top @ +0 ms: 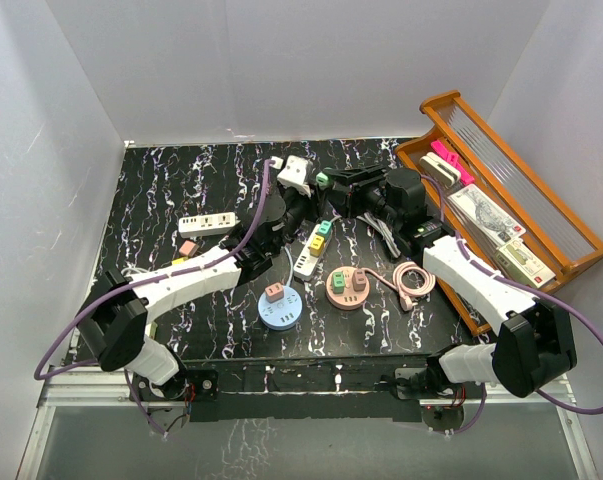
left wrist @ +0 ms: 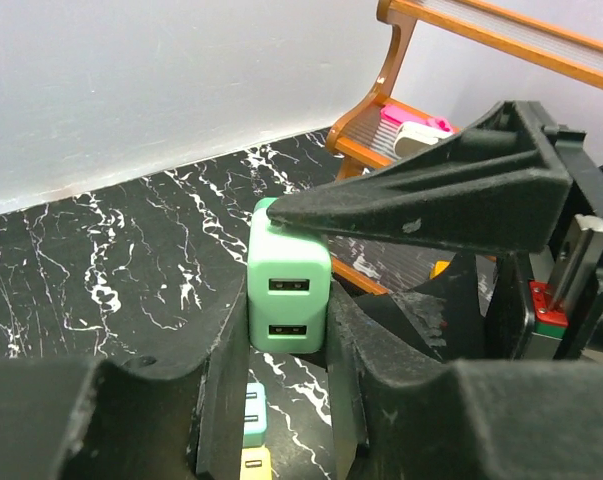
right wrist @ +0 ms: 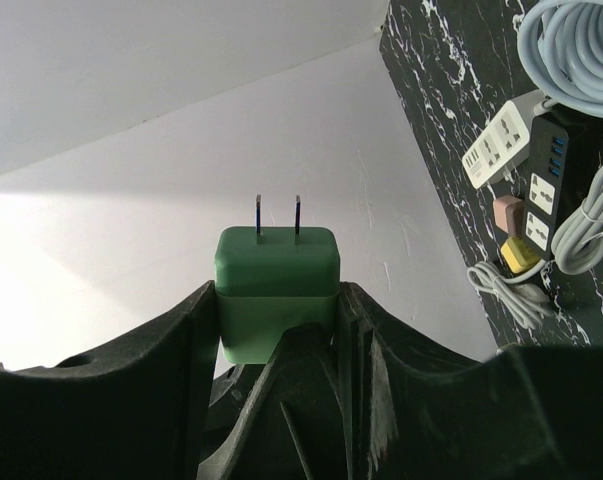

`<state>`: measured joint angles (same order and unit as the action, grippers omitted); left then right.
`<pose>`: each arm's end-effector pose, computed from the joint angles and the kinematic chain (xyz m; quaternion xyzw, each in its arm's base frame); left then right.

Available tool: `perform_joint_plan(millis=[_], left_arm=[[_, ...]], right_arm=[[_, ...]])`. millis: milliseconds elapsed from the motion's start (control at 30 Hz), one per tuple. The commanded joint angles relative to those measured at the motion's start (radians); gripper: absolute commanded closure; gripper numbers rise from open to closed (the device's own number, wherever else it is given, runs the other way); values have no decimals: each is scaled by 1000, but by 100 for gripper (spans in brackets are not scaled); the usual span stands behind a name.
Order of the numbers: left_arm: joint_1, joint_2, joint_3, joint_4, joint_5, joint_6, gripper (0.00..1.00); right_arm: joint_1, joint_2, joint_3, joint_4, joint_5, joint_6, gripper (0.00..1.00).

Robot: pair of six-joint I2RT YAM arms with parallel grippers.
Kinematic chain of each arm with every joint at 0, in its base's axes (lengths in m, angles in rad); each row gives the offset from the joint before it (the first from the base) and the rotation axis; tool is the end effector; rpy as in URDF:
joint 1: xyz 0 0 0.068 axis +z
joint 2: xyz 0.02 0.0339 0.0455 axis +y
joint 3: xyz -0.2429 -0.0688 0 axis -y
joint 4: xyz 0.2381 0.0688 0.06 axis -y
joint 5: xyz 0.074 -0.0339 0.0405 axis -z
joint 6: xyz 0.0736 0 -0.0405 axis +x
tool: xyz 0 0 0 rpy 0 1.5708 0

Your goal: Insert the plug

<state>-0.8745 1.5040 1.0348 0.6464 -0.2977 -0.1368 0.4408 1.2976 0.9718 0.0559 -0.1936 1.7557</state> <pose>0.2637 -0.2818 0.3272 0.1227 0.6330 -0.2841 0.7096 0.3016 0.1579 0.2890 0.4377 0.6627 0.5717 0.2058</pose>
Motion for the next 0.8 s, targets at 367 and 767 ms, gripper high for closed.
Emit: perform_joint_plan(millis=[367, 767], left_arm=[[156, -129, 103, -422, 115, 29, 100], [414, -250, 204, -990, 394, 179, 100]], right_arm=[[3, -90, -35, 57, 36, -283, 2], [3, -200, -132, 30, -21, -526, 3]])
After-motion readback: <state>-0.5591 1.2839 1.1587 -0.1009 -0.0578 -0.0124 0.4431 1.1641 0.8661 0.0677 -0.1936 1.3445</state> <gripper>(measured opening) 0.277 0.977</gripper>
